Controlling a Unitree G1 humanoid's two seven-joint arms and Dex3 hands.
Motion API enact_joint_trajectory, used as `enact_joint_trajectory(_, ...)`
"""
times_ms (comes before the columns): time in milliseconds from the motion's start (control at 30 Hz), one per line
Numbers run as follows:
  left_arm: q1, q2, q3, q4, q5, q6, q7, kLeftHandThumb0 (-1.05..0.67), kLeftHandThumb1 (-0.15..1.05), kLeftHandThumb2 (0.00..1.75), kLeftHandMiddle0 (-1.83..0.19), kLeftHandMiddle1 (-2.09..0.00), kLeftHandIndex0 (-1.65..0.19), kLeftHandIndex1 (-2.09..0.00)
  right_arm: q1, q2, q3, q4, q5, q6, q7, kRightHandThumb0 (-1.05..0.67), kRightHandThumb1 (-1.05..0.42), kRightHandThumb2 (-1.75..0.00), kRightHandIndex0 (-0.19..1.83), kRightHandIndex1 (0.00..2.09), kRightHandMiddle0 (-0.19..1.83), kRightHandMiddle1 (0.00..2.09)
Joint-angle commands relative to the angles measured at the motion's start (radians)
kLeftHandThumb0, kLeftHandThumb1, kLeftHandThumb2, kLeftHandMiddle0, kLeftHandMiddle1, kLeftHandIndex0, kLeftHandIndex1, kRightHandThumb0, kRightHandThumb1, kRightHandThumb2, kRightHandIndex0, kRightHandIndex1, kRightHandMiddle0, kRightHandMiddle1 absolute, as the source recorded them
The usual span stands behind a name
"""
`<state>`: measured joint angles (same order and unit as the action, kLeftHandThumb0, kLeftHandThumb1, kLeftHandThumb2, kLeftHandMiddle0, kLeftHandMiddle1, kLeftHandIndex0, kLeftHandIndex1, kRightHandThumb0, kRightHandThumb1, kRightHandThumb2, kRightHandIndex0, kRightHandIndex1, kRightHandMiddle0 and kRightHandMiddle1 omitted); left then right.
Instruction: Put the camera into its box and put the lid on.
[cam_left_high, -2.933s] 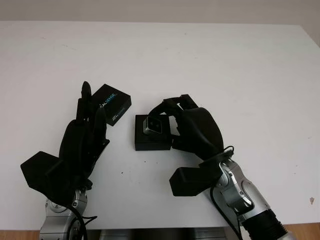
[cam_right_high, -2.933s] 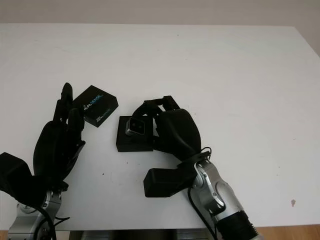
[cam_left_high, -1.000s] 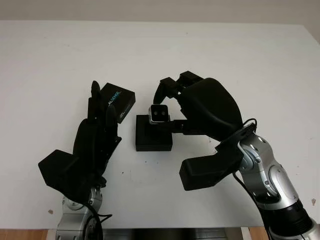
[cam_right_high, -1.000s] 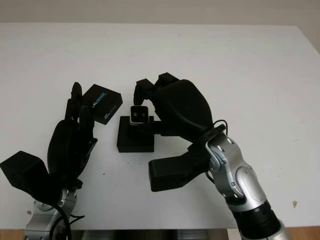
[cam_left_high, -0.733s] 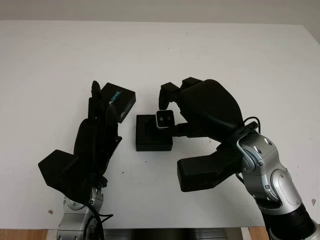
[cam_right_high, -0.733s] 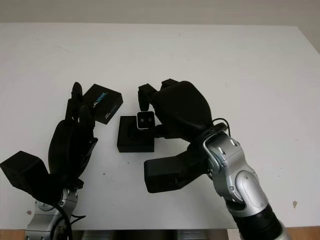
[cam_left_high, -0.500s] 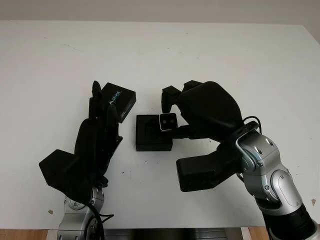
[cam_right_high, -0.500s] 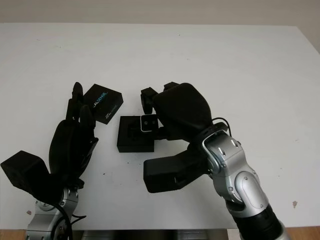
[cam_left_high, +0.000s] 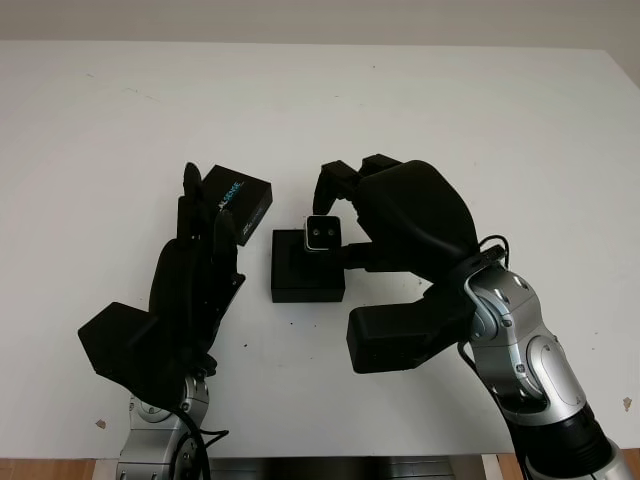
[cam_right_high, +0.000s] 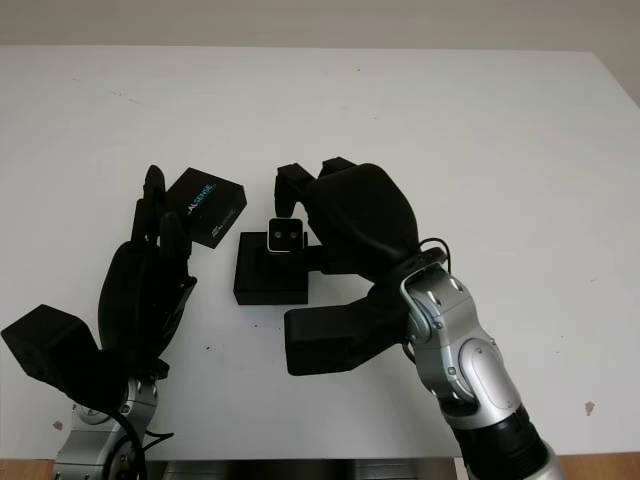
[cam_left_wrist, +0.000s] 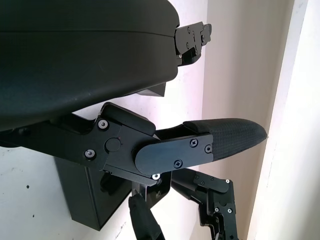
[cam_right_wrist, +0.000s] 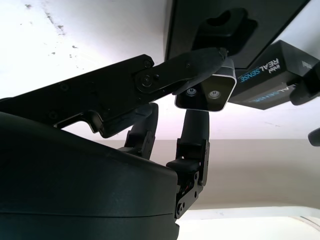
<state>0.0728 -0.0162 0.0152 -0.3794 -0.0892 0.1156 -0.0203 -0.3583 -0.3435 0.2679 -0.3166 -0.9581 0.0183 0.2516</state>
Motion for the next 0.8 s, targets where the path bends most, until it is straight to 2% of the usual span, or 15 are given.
enact_joint_trajectory(0,0.027,-0.003,-0.005,0.019,-0.003,0.002,-0.002,-0.83,1.05,0.59,0.19,0.00,0.19,0.00,-0.007,0.006,-0.001,-0.003,0.019,0.001,-0.001,-0.45,-1.05,-0.30,0.37,0.98,0.45,2.00)
enact_joint_trajectory(200,0.028,-0.006,-0.007,0.014,-0.005,0.006,0.003,-0.83,1.05,0.59,0.19,0.00,0.19,0.00,-0.012,0.000,0.009,0.004,0.016,0.014,0.021,-0.45,-1.05,-0.31,0.37,0.96,0.42,2.02)
enact_joint_trajectory(500,0.030,-0.010,-0.008,0.013,-0.003,0.008,0.008,-0.84,1.05,0.58,0.19,0.00,0.19,0.00,-0.011,-0.003,0.012,0.007,0.025,0.018,0.056,-0.43,-1.05,-0.27,0.37,1.01,0.42,1.93)
enact_joint_trajectory(767,0.033,-0.010,-0.009,0.006,0.002,0.014,0.008,-0.84,1.05,0.58,0.19,0.00,0.19,0.00,-0.016,-0.014,0.033,0.021,0.014,0.008,0.059,-0.45,-1.05,-0.30,0.38,1.06,0.44,1.98)
